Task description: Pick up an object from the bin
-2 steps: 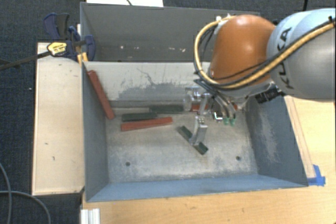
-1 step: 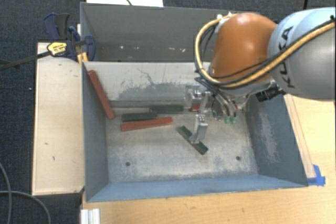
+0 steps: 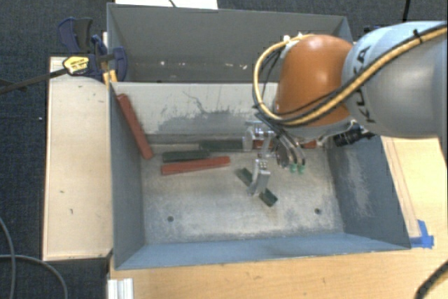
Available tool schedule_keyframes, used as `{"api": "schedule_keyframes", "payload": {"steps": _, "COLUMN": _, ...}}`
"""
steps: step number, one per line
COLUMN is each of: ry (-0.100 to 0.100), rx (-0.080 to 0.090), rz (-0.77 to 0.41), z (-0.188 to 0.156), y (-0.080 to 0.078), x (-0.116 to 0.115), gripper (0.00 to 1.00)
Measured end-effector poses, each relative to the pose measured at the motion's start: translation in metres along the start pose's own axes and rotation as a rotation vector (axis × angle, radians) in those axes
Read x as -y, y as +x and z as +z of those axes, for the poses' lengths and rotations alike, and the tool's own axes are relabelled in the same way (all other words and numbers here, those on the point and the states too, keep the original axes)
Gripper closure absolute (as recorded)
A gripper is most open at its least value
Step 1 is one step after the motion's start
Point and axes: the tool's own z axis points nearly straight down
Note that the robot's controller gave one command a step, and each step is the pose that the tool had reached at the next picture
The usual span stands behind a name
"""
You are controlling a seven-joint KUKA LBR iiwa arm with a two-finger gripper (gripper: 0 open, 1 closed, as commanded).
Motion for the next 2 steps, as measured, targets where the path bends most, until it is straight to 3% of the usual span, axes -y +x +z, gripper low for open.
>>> {"api": "schedule_keyframes", "payload": {"steps": 1, "ry": 0.001, "rx": -0.004, "rz": 0.0, "z": 0.076, "y": 0.001, "x": 0.014, "gripper": 0.0}}
{"api": "schedule_keyframes", "payload": {"steps": 2, "ry": 0.002, "rx": -0.008, "rz": 0.156, "z": 0.09, "y": -0.03, "x": 0.017, "gripper": 1.0}}
